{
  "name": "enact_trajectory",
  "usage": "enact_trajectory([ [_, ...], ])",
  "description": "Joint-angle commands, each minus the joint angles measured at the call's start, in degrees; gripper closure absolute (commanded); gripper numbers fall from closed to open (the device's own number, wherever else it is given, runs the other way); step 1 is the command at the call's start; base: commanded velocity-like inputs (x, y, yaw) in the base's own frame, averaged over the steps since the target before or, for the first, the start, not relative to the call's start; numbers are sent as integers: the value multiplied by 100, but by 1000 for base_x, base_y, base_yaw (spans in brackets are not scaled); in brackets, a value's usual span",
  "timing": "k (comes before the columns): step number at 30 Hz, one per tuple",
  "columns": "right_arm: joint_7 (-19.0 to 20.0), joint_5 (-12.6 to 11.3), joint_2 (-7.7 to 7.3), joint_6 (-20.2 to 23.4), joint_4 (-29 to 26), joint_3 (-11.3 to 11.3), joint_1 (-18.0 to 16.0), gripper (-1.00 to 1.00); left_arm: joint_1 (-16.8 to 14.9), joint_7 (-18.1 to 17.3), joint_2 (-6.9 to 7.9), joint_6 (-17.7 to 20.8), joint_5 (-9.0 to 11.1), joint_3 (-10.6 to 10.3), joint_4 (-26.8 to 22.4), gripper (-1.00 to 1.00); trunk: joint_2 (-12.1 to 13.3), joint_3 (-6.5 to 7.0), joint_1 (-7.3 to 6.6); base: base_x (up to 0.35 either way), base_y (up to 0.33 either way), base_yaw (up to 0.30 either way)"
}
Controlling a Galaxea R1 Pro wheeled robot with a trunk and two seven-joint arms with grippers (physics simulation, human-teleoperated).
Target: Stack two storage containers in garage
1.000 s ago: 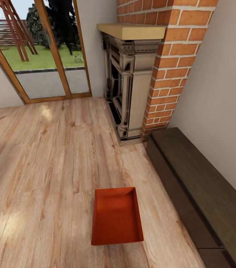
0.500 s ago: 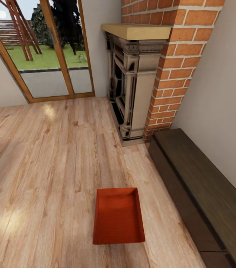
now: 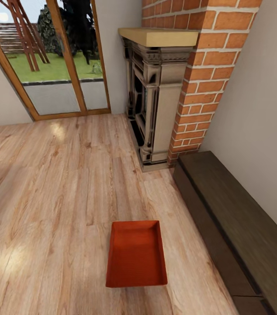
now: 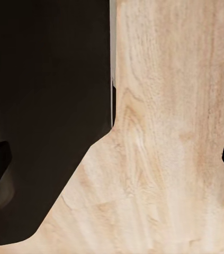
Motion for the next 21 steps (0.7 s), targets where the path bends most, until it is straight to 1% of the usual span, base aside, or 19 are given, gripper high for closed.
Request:
enact_trajectory([
  [1,-2,-40,3,-26,15,48,-5,-100,-2,19,0,-16,51,-47,3,-100,-3,-4,0,0,-61,0],
  [21,-2,-35,13,-29,16,53,-5,-100,-2,24,1,-14,53,-50,3,-100,-3,-7,0,0,-5,0],
])
